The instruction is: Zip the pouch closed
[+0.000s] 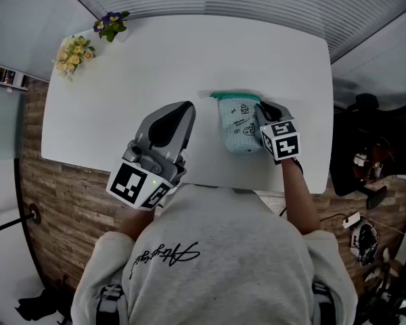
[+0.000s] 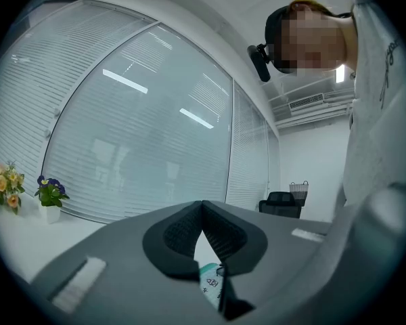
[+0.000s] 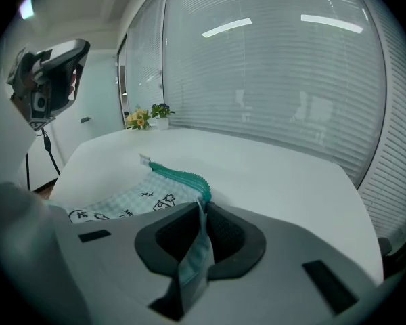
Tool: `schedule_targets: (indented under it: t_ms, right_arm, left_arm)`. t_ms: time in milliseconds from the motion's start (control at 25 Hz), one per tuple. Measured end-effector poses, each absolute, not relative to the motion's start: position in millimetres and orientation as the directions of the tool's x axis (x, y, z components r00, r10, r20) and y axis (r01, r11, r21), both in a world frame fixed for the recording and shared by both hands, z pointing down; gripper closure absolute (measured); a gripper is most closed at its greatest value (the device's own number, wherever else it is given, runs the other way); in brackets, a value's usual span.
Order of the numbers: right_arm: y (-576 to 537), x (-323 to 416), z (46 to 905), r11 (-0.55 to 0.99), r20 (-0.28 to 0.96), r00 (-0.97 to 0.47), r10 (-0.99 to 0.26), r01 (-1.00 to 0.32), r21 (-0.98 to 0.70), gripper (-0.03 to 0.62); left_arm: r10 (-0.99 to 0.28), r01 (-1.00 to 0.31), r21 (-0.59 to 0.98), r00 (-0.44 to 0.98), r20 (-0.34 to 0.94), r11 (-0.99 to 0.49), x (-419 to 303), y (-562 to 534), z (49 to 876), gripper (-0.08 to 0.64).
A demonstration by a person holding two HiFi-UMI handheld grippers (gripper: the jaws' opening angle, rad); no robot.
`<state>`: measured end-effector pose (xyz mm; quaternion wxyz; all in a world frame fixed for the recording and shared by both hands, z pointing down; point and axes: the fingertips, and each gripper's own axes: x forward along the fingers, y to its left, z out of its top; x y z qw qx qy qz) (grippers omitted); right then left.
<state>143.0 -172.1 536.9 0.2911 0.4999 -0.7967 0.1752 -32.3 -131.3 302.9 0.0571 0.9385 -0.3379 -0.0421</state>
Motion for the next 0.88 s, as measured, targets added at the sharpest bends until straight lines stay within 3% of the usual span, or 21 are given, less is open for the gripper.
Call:
schedule_targets:
  t_ms: [880]
  right_arm:
    - [-151.2, 126.1, 431.9, 0.469, 0.369, -0.439, -0.819, -0.883, -0.009, 0.558]
  left_arm:
    - [-0.645, -0.636, 0.148, 0.764, -0.022, -0.758, -27.0, -129.5, 312.4, 0.558]
